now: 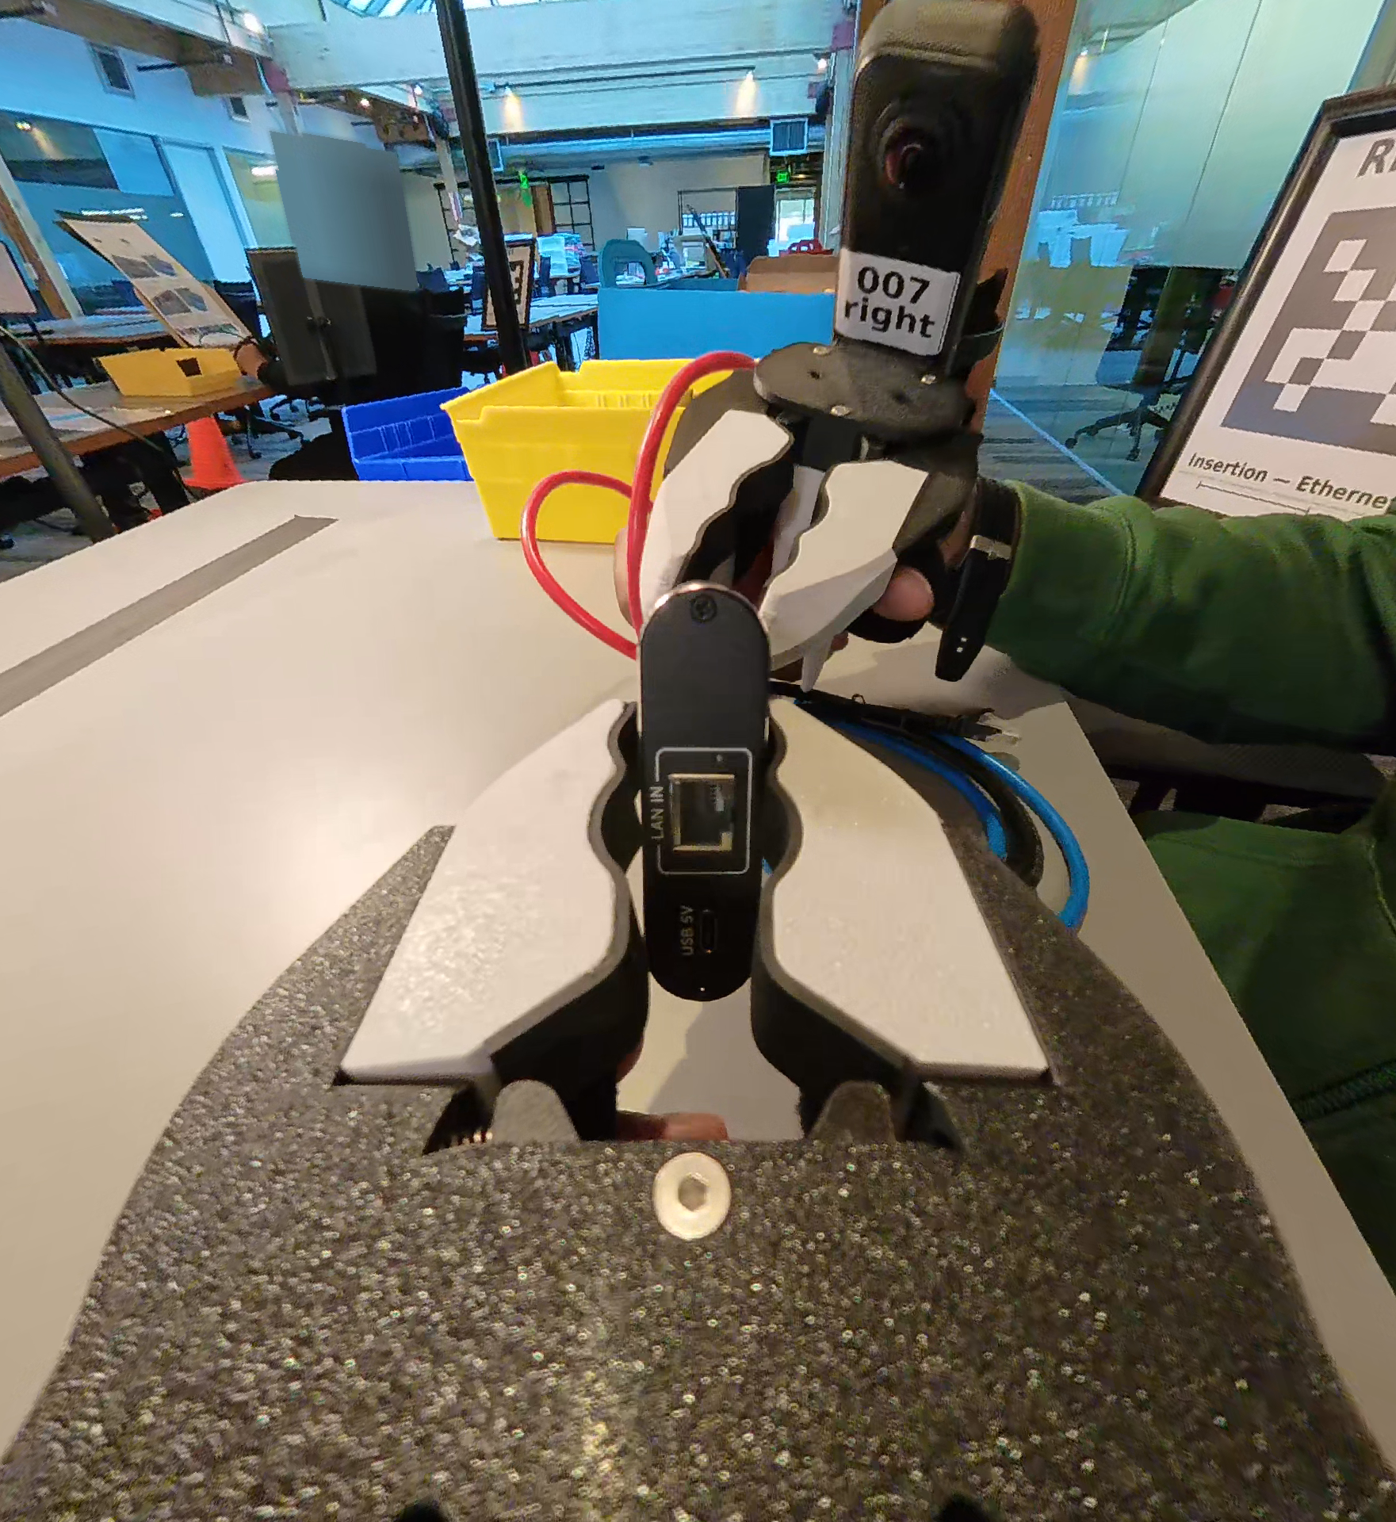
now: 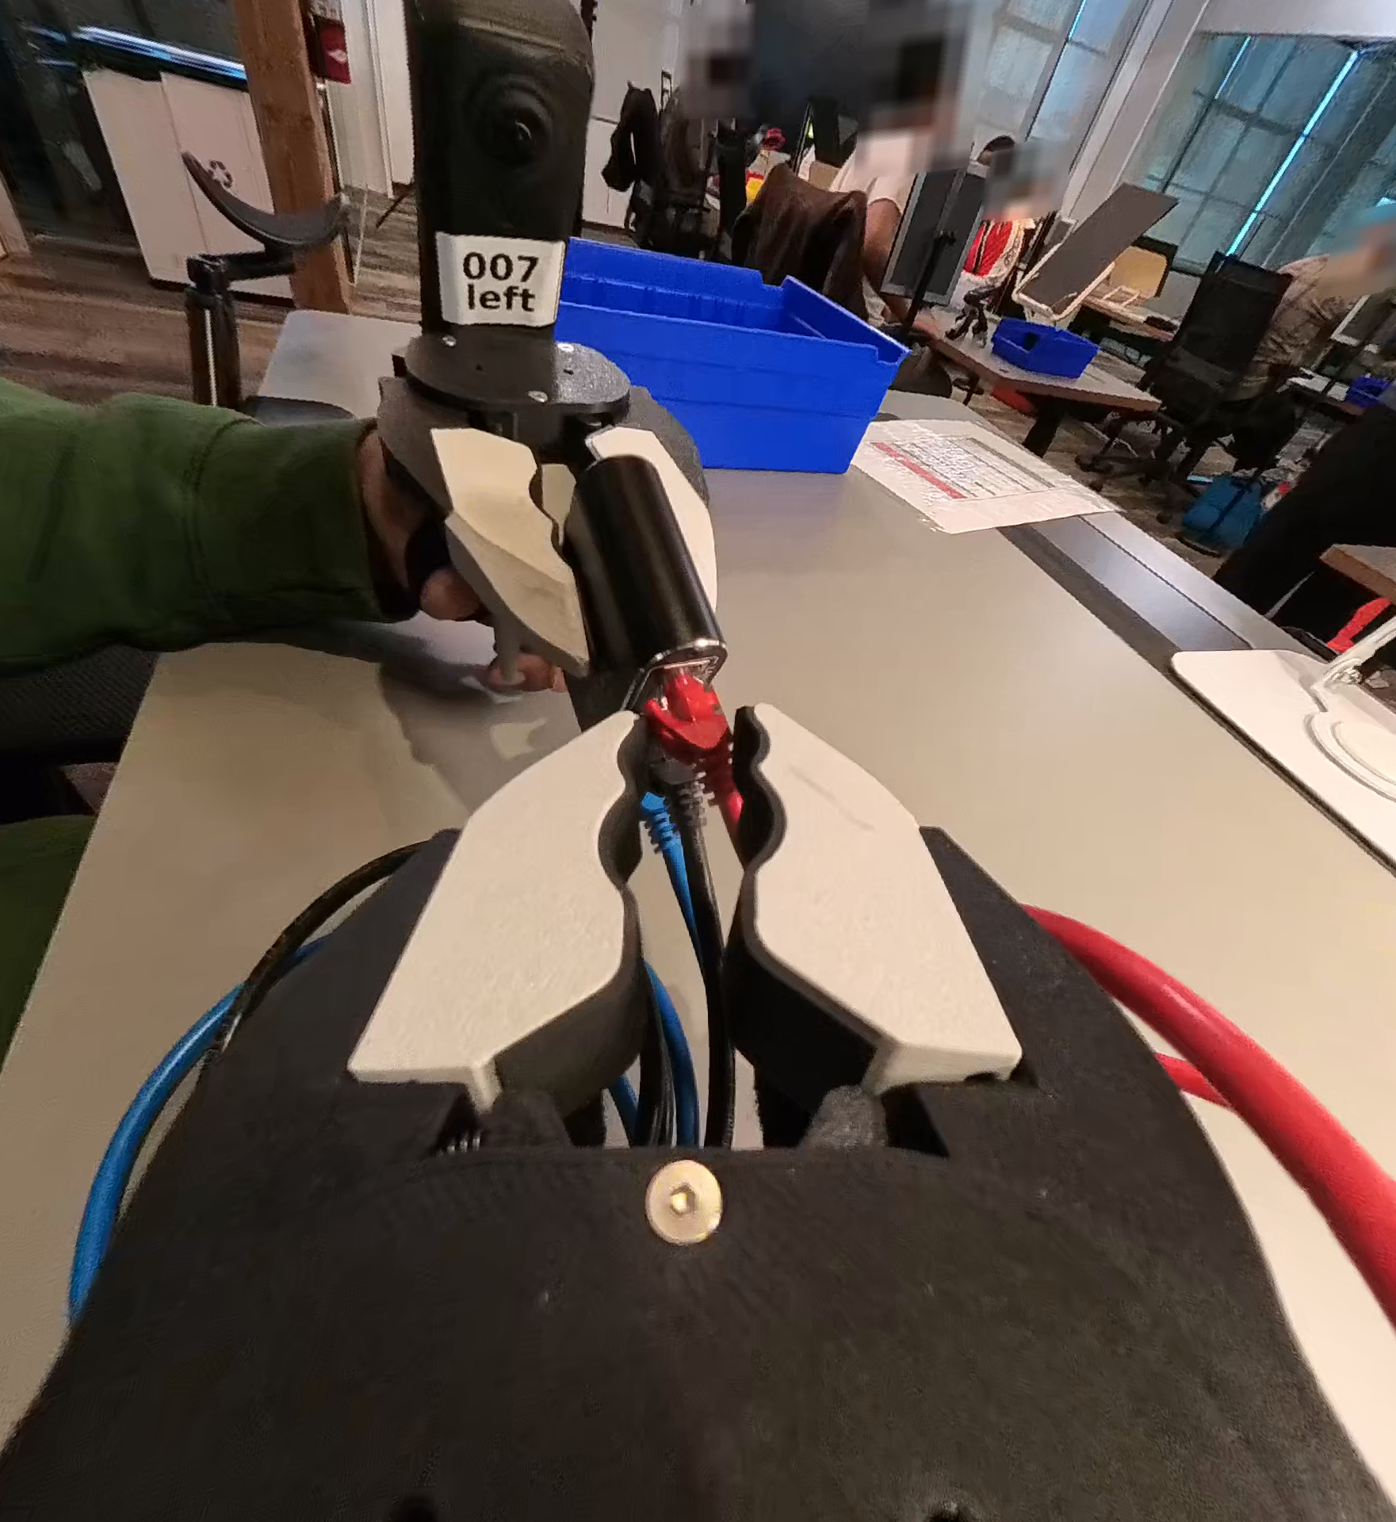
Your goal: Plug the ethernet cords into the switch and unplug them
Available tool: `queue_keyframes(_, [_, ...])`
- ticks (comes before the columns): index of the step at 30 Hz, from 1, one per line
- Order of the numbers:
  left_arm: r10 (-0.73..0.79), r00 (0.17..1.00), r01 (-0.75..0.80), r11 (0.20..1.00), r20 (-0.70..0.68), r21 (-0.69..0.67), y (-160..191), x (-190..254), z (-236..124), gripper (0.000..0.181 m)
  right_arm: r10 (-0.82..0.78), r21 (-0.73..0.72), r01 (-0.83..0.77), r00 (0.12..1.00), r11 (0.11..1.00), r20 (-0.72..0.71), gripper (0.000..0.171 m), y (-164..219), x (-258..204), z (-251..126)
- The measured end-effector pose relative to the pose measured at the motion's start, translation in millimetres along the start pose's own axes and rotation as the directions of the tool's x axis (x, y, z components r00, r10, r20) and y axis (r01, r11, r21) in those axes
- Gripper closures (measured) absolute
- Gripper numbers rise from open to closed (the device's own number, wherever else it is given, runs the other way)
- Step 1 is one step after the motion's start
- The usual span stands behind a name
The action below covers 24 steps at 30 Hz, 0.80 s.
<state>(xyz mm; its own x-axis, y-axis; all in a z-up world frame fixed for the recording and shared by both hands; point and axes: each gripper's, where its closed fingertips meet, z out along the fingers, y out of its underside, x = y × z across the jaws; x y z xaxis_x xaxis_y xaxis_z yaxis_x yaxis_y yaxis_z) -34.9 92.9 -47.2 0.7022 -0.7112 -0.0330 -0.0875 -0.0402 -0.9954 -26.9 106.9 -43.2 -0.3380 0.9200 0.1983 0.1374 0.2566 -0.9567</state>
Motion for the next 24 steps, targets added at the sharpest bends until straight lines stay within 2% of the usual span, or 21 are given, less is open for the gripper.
queue_keyframes(10, [0.069,0.997,-0.068,0.996,0.022,-0.053,9,0,2,0.155,-0.027,-0.042,0.026,0.999,0.999,-0.031,0.152,7,1,3])
queue_keyframes(17, [0.233,0.962,-0.214,0.967,0.141,-0.139,18,-9,9,0.155,-0.079,-0.114,0.055,0.973,0.992,-0.218,0.153,14,13,1])
queue_keyframes(24, [0.355,0.913,-0.324,0.931,0.201,-0.170,22,-8,11,0.155,-0.200,-0.155,0.159,0.932,0.975,-0.301,0.153,16,13,-3])
